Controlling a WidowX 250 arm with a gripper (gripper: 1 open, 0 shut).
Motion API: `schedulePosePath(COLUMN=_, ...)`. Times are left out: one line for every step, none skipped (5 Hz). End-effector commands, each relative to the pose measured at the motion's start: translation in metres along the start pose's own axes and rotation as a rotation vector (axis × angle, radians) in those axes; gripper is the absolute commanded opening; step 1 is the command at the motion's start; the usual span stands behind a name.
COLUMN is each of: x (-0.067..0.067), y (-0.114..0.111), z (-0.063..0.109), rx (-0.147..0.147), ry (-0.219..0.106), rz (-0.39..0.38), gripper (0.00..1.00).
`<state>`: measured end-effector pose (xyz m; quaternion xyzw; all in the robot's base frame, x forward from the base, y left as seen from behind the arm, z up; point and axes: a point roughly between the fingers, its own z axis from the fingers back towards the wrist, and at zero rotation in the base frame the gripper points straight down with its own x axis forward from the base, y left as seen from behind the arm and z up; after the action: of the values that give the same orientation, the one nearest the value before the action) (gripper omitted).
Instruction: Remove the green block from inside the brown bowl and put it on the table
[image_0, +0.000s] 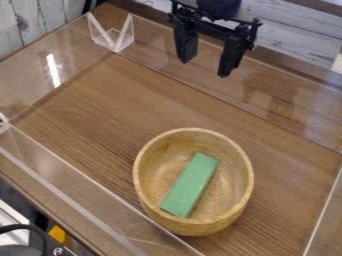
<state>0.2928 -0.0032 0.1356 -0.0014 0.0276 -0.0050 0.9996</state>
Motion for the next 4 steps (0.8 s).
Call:
schedulePosePath(x=-0.007, y=-0.002, z=-0.005, rx=-0.006, ry=0.017, rz=0.002, gripper=1.00)
schedulePosePath(x=-0.031, y=-0.007, z=-0.009, rx=-0.025, ry=0.034, rz=-0.008, gripper=1.00)
schedulePosePath(x=-0.051, y=-0.016, z=-0.010, rx=-0.035, ry=0.041, rz=-0.012, gripper=1.00)
schedulePosePath(x=-0.057, y=-0.018, z=-0.013, rx=-0.038, ry=0.050, rz=-0.008, gripper=1.00)
